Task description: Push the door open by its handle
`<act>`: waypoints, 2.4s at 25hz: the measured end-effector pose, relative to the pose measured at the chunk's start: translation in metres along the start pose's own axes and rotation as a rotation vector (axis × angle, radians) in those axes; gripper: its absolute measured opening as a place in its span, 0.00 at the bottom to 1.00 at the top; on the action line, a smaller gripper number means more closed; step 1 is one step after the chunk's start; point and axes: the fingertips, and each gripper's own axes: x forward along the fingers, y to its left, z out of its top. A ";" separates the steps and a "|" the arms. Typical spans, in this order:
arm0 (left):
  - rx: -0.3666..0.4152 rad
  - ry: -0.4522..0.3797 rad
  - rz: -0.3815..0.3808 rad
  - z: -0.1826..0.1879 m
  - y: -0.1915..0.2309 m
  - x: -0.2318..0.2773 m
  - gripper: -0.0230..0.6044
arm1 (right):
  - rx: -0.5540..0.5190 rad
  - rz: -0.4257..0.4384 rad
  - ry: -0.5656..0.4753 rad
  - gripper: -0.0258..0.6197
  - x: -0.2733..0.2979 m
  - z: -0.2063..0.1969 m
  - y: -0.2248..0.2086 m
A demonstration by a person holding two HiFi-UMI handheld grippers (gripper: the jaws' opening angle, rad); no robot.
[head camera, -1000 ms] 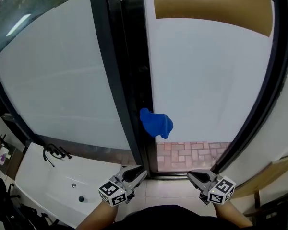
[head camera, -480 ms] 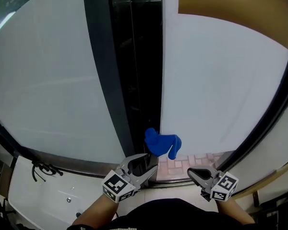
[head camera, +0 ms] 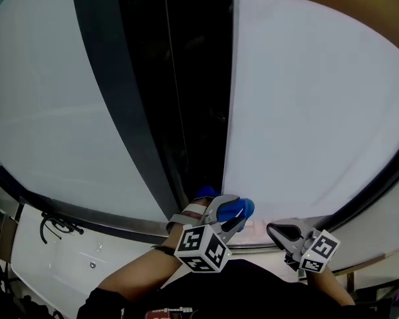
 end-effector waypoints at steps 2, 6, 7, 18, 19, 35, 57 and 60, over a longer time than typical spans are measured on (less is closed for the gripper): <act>0.076 0.161 0.011 -0.017 -0.004 0.019 0.35 | -0.004 0.052 -0.012 0.04 -0.003 0.003 -0.005; 0.190 0.406 0.029 -0.041 0.001 0.035 0.29 | -0.020 0.145 -0.053 0.04 -0.010 0.013 -0.020; 0.203 0.454 0.003 -0.045 0.000 0.038 0.29 | -0.015 0.163 -0.058 0.04 -0.013 0.014 -0.023; 0.472 0.715 -0.074 -0.077 -0.012 0.059 0.06 | 0.019 0.283 -0.064 0.04 -0.027 0.003 -0.038; 0.478 0.716 -0.080 -0.078 -0.014 0.060 0.06 | 0.020 0.289 -0.063 0.04 -0.026 0.002 -0.038; 0.663 0.853 -0.091 -0.104 -0.021 0.063 0.05 | 0.046 0.314 -0.083 0.04 -0.019 -0.002 -0.043; 0.766 0.951 -0.070 -0.153 0.064 0.125 0.06 | 0.047 0.261 -0.090 0.04 -0.097 -0.011 -0.085; 0.781 0.933 -0.065 -0.161 0.084 0.142 0.06 | 0.058 0.238 -0.087 0.04 -0.102 -0.014 -0.095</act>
